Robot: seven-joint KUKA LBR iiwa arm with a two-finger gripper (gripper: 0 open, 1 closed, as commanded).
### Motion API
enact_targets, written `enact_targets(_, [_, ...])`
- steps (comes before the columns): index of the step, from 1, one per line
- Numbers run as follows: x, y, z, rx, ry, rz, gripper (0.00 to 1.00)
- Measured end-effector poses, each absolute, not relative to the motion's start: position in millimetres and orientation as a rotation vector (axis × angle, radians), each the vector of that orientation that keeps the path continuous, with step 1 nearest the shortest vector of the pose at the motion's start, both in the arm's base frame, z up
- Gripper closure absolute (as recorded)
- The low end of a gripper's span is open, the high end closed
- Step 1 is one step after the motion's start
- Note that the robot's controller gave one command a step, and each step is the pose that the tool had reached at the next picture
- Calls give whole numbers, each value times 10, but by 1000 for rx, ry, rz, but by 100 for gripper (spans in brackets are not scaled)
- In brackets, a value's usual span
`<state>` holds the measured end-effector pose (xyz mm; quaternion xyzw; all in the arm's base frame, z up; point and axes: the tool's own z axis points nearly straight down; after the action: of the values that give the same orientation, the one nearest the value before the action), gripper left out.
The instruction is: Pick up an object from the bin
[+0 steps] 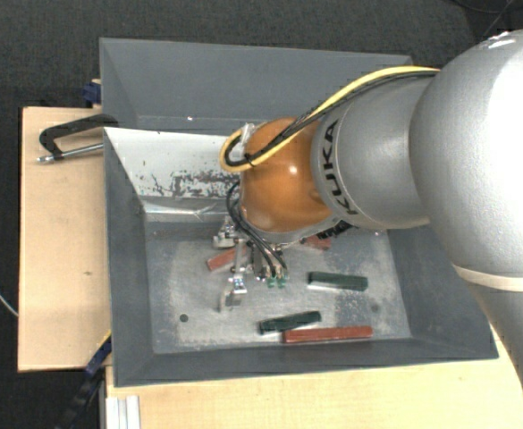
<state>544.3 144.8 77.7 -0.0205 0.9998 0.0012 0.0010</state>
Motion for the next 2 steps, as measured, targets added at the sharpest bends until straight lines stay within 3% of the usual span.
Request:
enact_targets(1, [5774, 1317, 930, -212, 3130, 3, 0])
enact_targets(2, [5836, 1162, 738, -41, 3140, 3, 0])
